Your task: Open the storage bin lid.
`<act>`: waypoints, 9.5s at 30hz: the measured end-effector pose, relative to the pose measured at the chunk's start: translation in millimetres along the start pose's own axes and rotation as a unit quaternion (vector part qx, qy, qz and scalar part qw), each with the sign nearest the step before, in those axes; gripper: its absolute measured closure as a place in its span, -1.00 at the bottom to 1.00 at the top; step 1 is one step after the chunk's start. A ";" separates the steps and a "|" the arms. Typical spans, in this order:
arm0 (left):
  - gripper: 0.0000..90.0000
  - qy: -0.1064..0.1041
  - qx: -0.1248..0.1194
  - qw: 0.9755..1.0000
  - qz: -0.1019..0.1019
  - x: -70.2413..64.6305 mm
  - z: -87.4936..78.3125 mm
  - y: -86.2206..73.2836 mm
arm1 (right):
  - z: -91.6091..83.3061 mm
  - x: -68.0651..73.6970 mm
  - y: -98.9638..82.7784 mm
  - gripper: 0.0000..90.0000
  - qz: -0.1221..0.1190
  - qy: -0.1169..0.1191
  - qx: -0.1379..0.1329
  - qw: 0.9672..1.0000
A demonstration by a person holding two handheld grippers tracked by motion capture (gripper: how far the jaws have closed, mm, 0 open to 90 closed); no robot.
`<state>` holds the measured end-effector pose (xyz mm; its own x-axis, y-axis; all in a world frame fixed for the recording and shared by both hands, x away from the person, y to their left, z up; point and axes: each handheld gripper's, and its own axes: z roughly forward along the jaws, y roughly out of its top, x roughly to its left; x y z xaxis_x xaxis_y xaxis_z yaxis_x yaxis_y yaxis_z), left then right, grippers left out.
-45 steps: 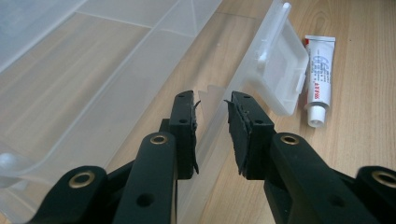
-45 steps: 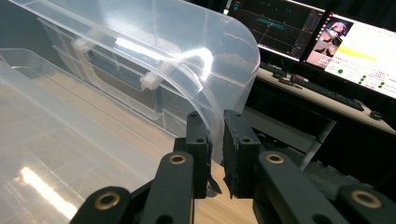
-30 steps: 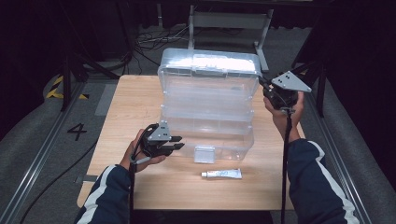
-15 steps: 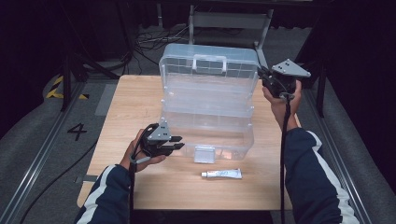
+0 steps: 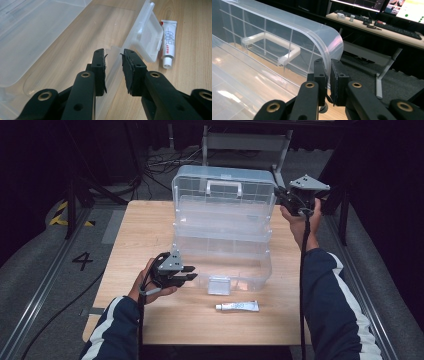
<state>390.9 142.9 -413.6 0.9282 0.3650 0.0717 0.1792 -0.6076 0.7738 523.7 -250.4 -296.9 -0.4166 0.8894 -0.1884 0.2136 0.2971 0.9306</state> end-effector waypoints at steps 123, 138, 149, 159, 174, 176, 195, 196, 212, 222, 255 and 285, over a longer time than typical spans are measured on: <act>0.62 -0.013 -0.037 0.999 -0.022 -3.6 0.9 -9.0 | 131.2 -38.7 -21.1 0.91 0.036 0.039 0.154 0.987; 0.62 -0.009 -0.027 0.999 -0.019 -4.5 0.9 -6.9 | 105.6 -27.6 -16.8 0.90 0.016 0.053 0.136 0.989; 0.62 -0.011 -0.028 0.999 -0.018 -4.1 1.3 -6.7 | 64.5 -26.1 -22.4 0.91 -0.005 0.059 0.125 0.990; 0.60 -0.003 -0.019 1.000 -0.013 -6.4 2.6 -4.8 | 19.9 -26.5 -37.9 0.91 -0.013 0.077 0.111 0.991; 0.57 -0.001 -0.012 1.000 -0.006 -6.9 4.7 -3.2 | -69.0 -3.2 -88.1 0.88 -0.055 0.151 0.102 0.982; 0.57 -0.002 -0.012 1.000 -0.008 -6.8 4.8 -3.2 | -79.8 0.0 -97.5 0.87 -0.054 0.165 0.104 0.979; 0.58 -0.006 -0.007 1.000 -0.006 -9.2 7.7 0.6 | -121.3 62.0 -147.4 0.84 -0.127 0.286 0.173 0.934; 0.59 -0.008 -0.007 1.000 -0.004 -9.6 8.4 1.0 | -122.0 64.8 -147.8 0.83 -0.127 0.290 0.173 0.933; 0.59 -0.009 -0.011 1.000 0.000 -10.3 9.4 0.6 | -107.9 139.6 -161.5 0.33 -0.190 0.373 0.220 0.881; 0.59 -0.010 -0.012 1.000 0.000 -9.8 9.4 0.5 | -96.7 166.2 -159.9 0.22 -0.213 0.379 0.234 0.870; 0.56 0.007 -0.011 1.000 0.000 -14.7 10.0 0.4 | -67.8 193.8 -157.0 0.23 -0.247 0.372 0.278 0.850; 0.56 0.010 -0.009 1.000 -0.004 -14.6 8.8 2.2 | -65.7 200.7 -152.4 0.57 -0.272 0.392 0.340 0.810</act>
<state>380.6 130.1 -418.4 0.9201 0.3839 0.0782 0.1801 -0.5918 0.7857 349.5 -140.0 -455.9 -0.9892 0.1467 -0.0074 0.1355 0.9309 0.3393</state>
